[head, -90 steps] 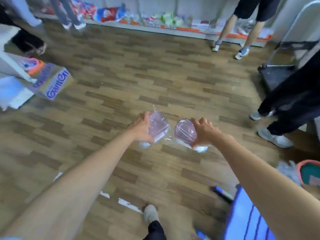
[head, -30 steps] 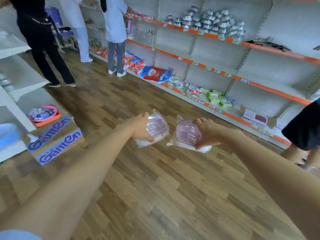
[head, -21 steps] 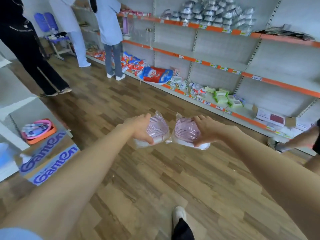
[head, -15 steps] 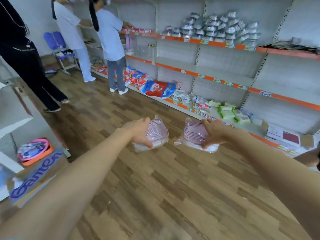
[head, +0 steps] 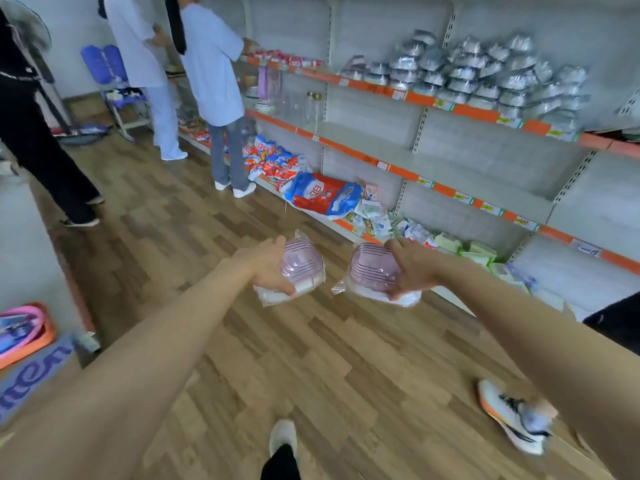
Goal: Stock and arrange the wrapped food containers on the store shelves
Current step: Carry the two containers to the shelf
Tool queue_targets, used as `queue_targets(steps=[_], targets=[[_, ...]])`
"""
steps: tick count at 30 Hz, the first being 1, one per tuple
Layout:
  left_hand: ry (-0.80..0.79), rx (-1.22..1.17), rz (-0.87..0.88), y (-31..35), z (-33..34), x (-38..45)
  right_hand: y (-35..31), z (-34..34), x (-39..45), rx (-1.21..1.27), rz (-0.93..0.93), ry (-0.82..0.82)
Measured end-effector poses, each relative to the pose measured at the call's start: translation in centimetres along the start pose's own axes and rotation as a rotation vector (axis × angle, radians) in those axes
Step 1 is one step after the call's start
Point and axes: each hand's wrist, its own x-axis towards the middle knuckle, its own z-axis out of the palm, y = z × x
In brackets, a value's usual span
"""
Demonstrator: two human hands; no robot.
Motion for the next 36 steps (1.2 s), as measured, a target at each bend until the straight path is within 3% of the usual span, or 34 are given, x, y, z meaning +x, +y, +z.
queue_targets(steps=[11,17,22,26,31,36], targets=[[0.057,-0.289,0.074,-11.9,-12.7,25.4,2.5,-10.2,26.6,0.05,0.056,0.044],[-0.041,-0.234,0.094,-14.5,-12.5,37.5,4.9,-10.7,39.4,0.068,0.002,-0.055],[0.01,-0.304,0.091,-16.6,-13.3,48.1,10.0,-12.0,51.4,0.115,0.025,-0.043],[0.026,-0.114,0.079,-18.5,-18.0,57.5,14.2,-14.2,61.5,0.197,0.065,-0.098],[0.121,0.002,0.009,-20.5,-22.6,67.7,18.1,-18.8,72.6,0.203,0.075,-0.001],[0.016,-0.025,-0.024,-23.4,-21.9,75.6,19.4,-20.4,81.7,0.205,0.01,-0.045]])
